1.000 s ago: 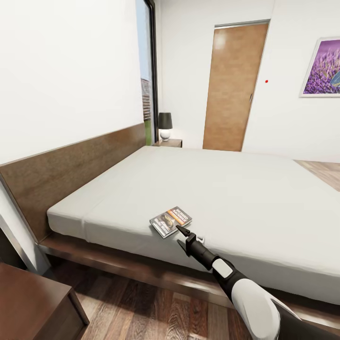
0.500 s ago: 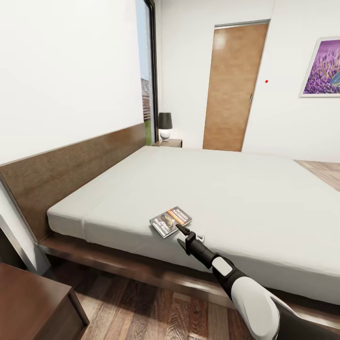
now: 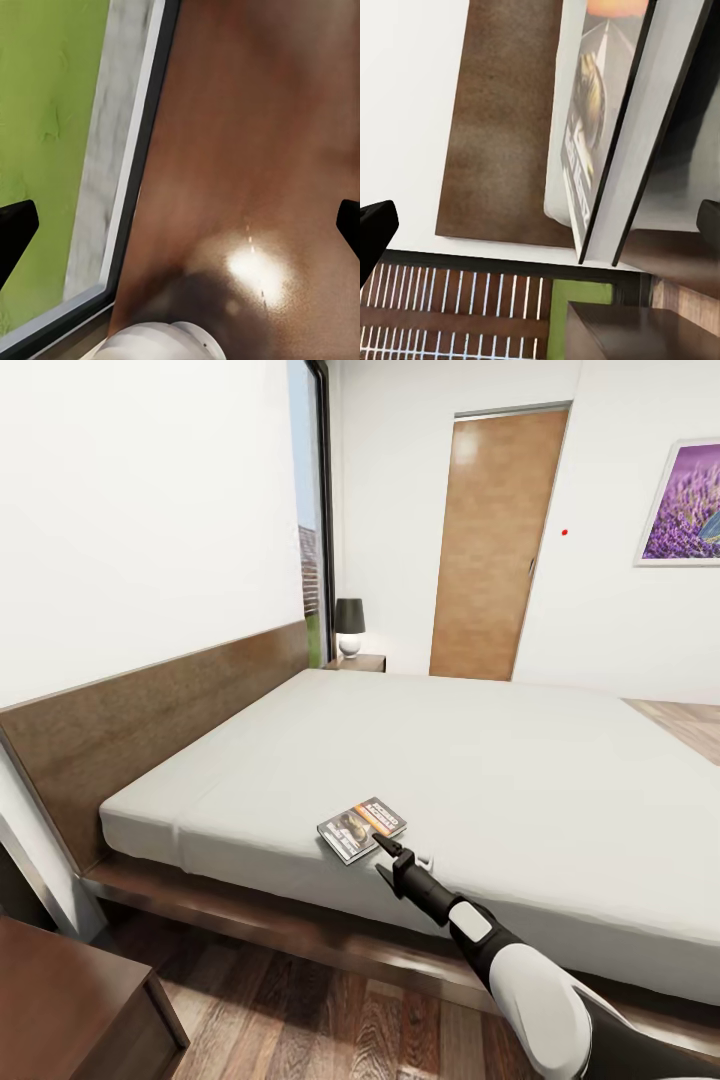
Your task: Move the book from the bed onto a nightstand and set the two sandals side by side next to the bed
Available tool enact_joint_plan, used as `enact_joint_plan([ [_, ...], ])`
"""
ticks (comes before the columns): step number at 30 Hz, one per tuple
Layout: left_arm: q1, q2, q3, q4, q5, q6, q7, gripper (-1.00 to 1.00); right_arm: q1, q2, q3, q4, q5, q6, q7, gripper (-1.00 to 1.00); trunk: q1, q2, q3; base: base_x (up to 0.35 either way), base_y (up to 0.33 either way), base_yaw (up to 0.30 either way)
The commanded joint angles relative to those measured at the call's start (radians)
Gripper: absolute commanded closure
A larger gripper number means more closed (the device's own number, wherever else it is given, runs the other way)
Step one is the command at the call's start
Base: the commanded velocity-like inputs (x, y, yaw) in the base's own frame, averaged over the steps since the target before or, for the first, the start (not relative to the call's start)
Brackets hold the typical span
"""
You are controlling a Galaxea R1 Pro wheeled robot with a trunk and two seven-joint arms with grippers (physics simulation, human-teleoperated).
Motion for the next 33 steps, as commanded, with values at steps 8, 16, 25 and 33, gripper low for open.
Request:
enact_joint_plan([
  [8, -0.007, 0.000, -0.007, -0.002, 0.011, 0.001, 0.009, -1.00, -0.004, 0.001, 0.001, 0.000, -0.007, 0.008, -0.003, -1.00, 0.000, 0.000, -0.001, 0.000, 0.000, 0.000],
  [16, -0.007, 0.000, -0.007, -0.002, 0.011, 0.001, 0.009, -1.00, -0.008, 0.001, 0.000, 0.000, -0.007, 0.008, -0.004, -1.00, 0.000, 0.000, -0.001, 0.000, 0.000, 0.000],
  [25, -0.007, 0.000, -0.007, -0.002, 0.011, 0.001, 0.009, -1.00, -0.010, 0.002, 0.000, 0.001, -0.007, 0.008, -0.019, -1.00, 0.000, 0.000, -0.001, 0.000, 0.000, 0.000],
  [33, -0.007, 0.000, -0.007, -0.002, 0.011, 0.001, 0.009, -1.00, -0.012, 0.003, 0.001, 0.001, -0.007, 0.008, -0.023, -1.00, 0.000, 0.000, -0.001, 0.000, 0.000, 0.000],
])
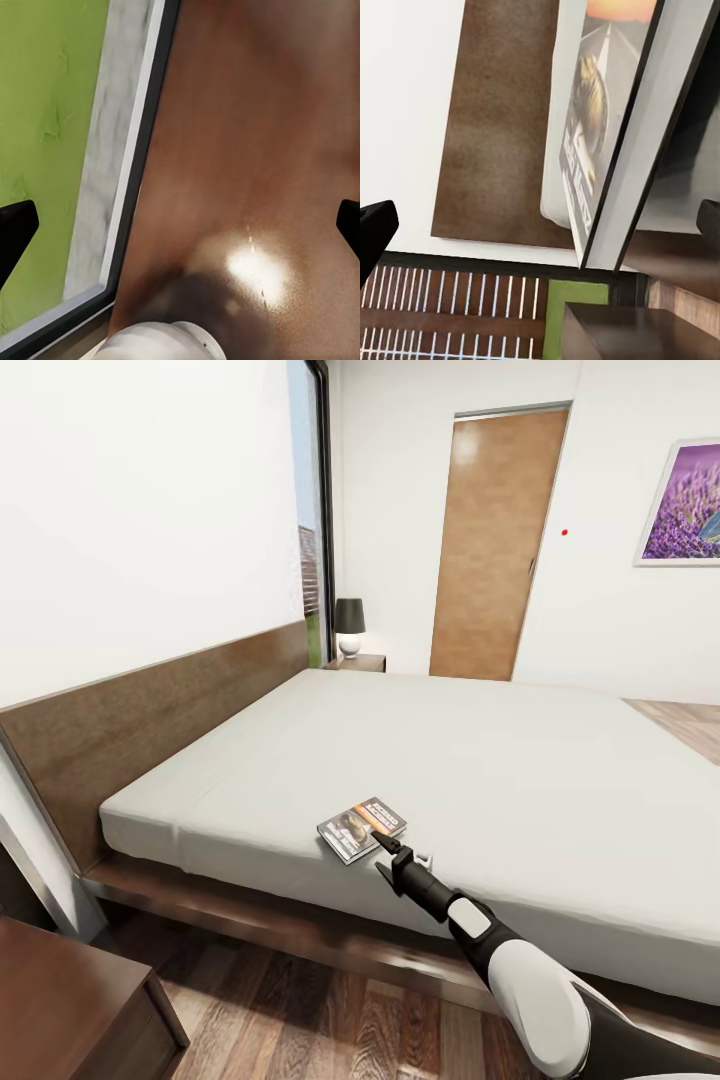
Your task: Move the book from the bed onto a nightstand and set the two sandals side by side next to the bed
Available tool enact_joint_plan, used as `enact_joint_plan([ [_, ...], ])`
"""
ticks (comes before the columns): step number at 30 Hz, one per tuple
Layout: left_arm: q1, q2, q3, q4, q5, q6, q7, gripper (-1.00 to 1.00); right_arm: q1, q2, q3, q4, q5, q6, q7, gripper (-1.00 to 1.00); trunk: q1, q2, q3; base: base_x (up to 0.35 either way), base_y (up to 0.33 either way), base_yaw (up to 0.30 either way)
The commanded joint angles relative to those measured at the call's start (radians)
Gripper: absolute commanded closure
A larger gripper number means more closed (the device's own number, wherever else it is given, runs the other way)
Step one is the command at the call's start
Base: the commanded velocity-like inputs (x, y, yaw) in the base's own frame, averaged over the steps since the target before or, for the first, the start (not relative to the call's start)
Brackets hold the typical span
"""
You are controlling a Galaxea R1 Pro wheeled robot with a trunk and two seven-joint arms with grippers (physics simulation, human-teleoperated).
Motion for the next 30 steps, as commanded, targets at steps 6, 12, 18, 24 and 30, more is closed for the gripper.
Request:
enact_joint_plan([
  [6, -0.007, 0.000, -0.006, -0.002, 0.011, 0.001, 0.009, -1.00, -0.001, 0.002, 0.000, 0.001, -0.007, 0.008, -0.004, -1.00, 0.000, 0.000, -0.001, 0.000, 0.000, 0.000],
  [12, -0.007, 0.000, -0.006, -0.002, 0.011, 0.001, 0.009, -1.00, -0.001, 0.004, 0.000, 0.002, -0.007, 0.008, -0.015, -1.00, 0.000, 0.000, -0.001, 0.000, 0.000, 0.000],
  [18, -0.006, 0.000, -0.006, -0.002, 0.011, 0.001, 0.009, -1.00, -0.005, 0.007, 0.000, 0.004, -0.007, 0.008, -0.021, -1.00, 0.000, 0.000, -0.001, 0.000, 0.000, 0.000],
  [24, -0.006, 0.000, -0.006, -0.002, 0.011, 0.001, 0.009, -1.00, -0.006, 0.010, 0.001, 0.007, -0.007, 0.008, -0.023, -1.00, 0.000, 0.000, -0.001, 0.000, 0.000, 0.000],
  [30, -0.006, 0.000, -0.006, -0.002, 0.011, 0.001, 0.009, -1.00, -0.007, 0.012, 0.002, 0.009, -0.006, 0.008, -0.024, -1.00, 0.000, 0.000, -0.001, 0.000, 0.000, 0.000],
])
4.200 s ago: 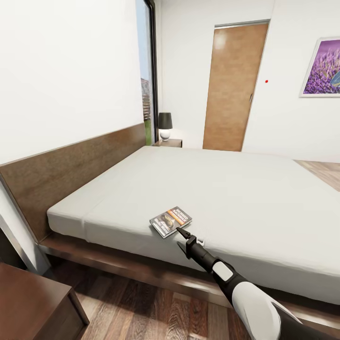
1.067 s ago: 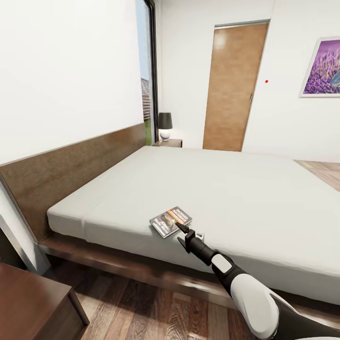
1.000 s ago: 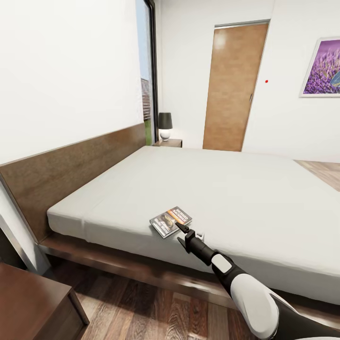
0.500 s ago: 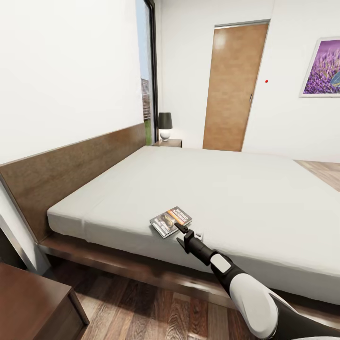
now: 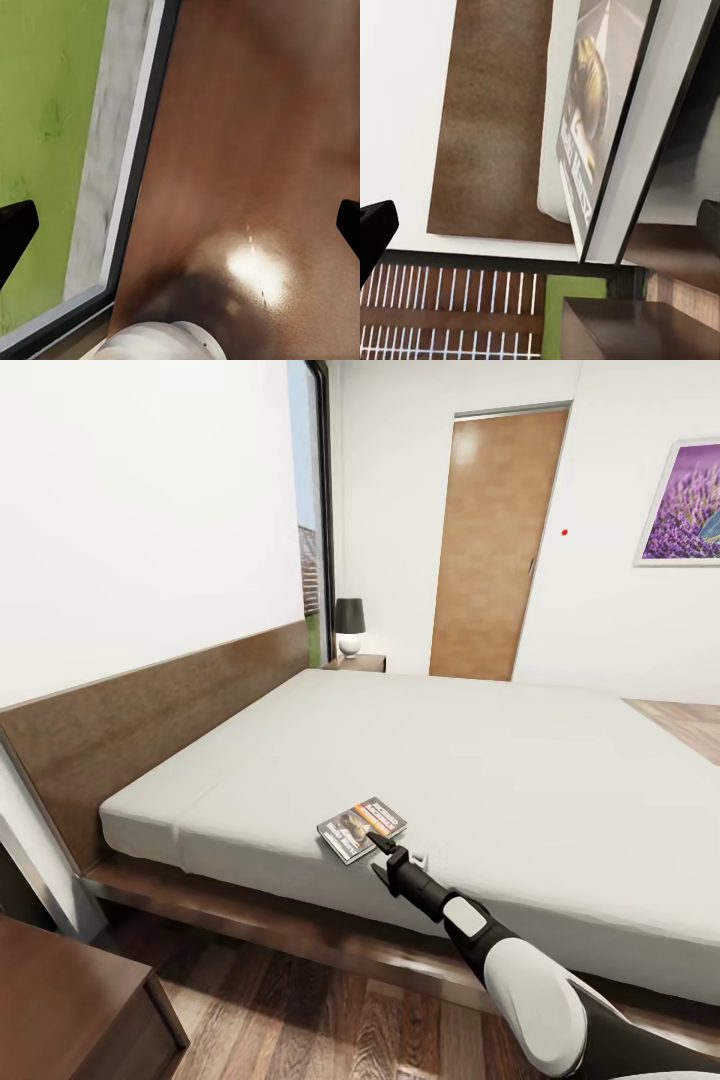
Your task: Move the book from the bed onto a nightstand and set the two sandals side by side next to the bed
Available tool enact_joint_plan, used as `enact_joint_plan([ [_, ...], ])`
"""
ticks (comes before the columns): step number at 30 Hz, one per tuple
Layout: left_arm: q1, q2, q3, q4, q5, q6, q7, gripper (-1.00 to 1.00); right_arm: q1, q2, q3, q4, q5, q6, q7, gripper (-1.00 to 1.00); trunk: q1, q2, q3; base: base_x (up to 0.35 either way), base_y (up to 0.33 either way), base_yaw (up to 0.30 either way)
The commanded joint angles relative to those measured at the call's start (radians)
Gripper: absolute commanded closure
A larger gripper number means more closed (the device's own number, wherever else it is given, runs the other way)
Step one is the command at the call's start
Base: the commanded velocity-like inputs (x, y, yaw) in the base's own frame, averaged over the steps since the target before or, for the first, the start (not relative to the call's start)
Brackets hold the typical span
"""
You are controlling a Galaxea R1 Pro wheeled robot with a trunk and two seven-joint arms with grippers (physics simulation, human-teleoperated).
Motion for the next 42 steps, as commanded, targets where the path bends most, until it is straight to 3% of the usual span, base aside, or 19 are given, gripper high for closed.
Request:
enact_joint_plan([
  [1, -0.007, 0.000, -0.006, -0.002, 0.011, 0.001, 0.009, -1.00, -0.001, 0.001, 0.000, -0.001, -0.007, 0.008, -0.001, -1.00, 0.000, 0.000, -0.001, 0.000, 0.000, 0.000],
  [42, -0.008, 0.000, -0.006, -0.003, 0.011, 0.001, 0.009, -1.00, -0.021, 0.016, 0.004, 0.000, -0.005, 0.008, -0.022, -1.00, 0.000, 0.000, -0.001, 0.000, 0.000, 0.000],
])
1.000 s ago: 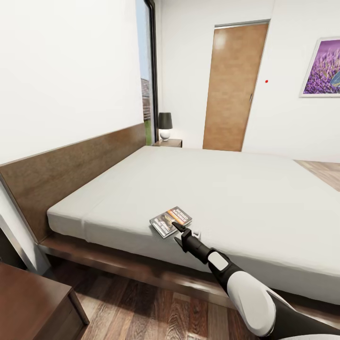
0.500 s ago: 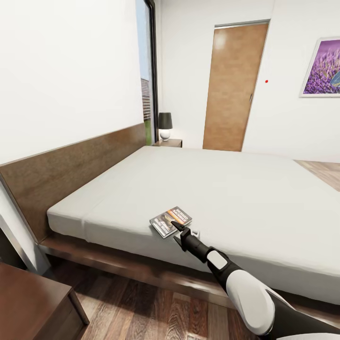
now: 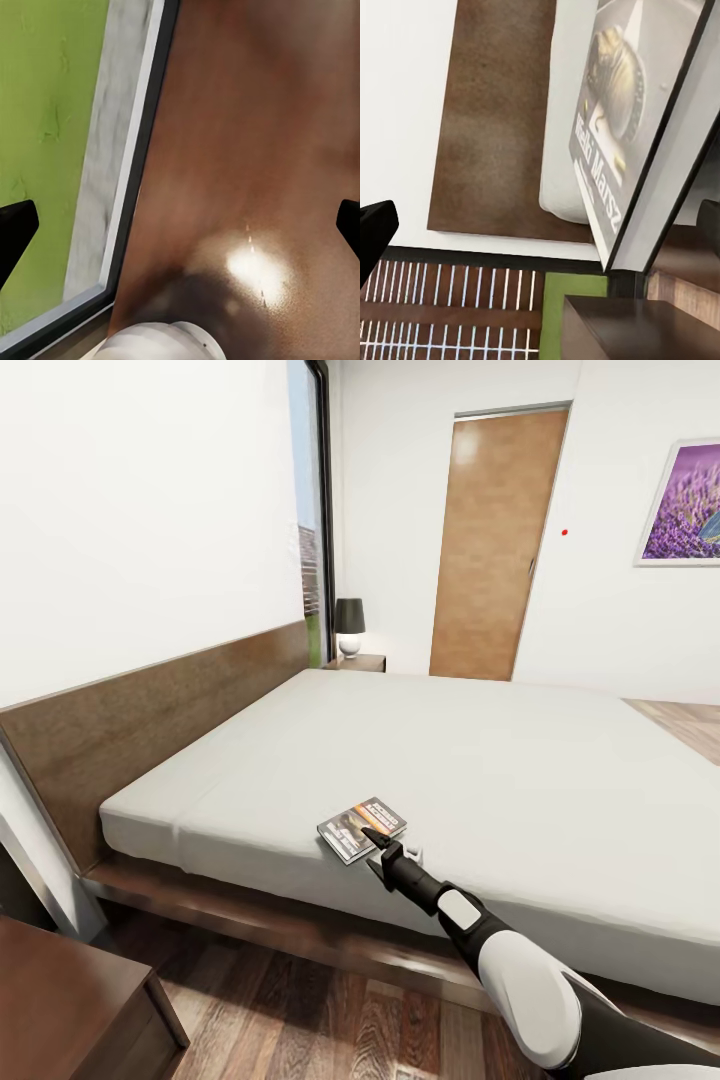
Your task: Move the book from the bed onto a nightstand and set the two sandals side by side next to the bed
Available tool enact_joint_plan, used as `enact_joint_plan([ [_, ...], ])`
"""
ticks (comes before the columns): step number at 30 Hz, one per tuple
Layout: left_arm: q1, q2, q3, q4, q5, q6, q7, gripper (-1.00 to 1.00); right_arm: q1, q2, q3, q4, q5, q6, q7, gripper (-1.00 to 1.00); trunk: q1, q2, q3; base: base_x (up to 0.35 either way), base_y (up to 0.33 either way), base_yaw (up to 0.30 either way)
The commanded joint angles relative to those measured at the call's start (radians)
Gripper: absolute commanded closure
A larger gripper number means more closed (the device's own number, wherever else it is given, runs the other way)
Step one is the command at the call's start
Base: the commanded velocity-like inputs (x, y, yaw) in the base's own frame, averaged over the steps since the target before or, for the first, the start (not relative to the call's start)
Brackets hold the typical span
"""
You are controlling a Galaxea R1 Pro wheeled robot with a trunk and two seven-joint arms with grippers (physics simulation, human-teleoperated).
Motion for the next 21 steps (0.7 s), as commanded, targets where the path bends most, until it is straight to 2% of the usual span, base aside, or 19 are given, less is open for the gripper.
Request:
enact_joint_plan([
  [1, -0.007, 0.000, -0.006, -0.002, 0.010, 0.001, 0.009, -1.00, 0.000, 0.000, 0.000, -0.001, -0.007, 0.008, -0.001, -1.00, 0.000, 0.000, -0.001, 0.000, 0.000, 0.000],
  [21, -0.007, 0.000, -0.008, -0.003, 0.010, 0.001, 0.009, -1.00, 0.000, 0.001, 0.002, 0.002, -0.006, 0.010, -0.007, -1.00, 0.000, 0.000, -0.001, 0.000, 0.000, 0.000],
])
